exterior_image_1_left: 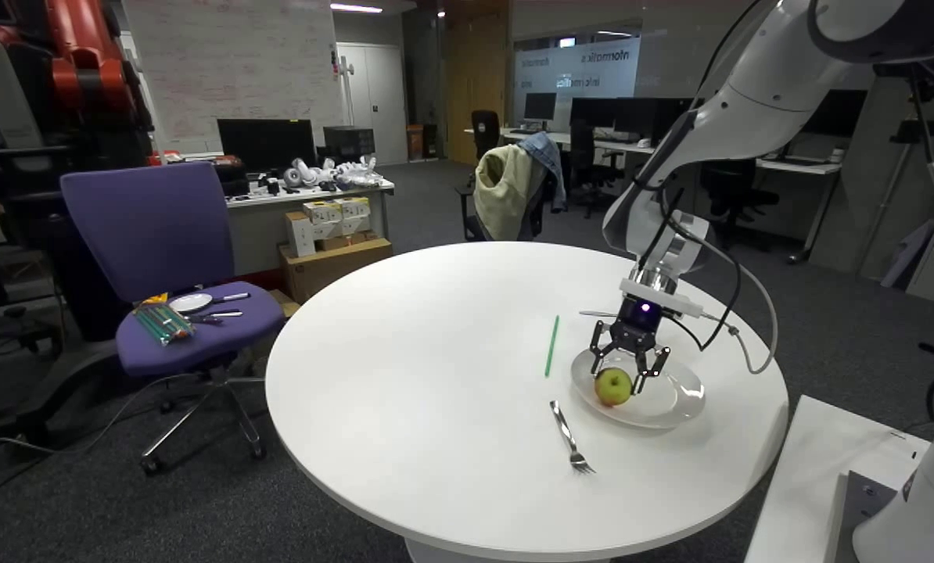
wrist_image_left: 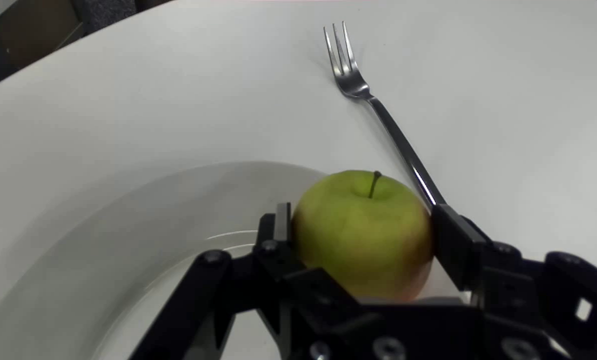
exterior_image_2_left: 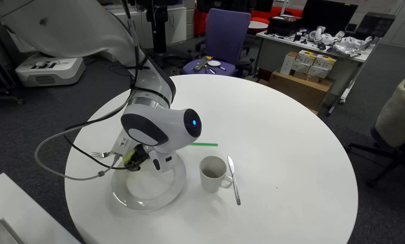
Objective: Put the objects on the table on the plate
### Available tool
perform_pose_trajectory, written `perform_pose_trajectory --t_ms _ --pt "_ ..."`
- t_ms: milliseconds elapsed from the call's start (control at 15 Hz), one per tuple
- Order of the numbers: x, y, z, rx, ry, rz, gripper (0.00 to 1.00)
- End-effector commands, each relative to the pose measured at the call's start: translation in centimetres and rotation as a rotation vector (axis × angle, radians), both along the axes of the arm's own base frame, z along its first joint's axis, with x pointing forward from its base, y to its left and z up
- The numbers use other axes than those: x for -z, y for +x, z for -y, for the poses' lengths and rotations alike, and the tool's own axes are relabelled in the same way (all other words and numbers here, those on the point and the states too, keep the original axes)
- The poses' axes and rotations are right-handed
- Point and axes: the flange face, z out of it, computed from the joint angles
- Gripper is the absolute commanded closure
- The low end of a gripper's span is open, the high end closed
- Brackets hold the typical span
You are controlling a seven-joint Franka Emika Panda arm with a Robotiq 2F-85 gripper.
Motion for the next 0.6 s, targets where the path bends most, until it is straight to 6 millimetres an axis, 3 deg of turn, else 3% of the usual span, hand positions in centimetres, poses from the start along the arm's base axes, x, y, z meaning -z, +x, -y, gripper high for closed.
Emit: perform_pose_trajectory --t_ms 0,533 --pt "-0.1 0.3 1.7 0.034 0.128 0.035 0.52" --pt "-1.8 -1.1 4.8 0.112 0.249 0.059 0.52"
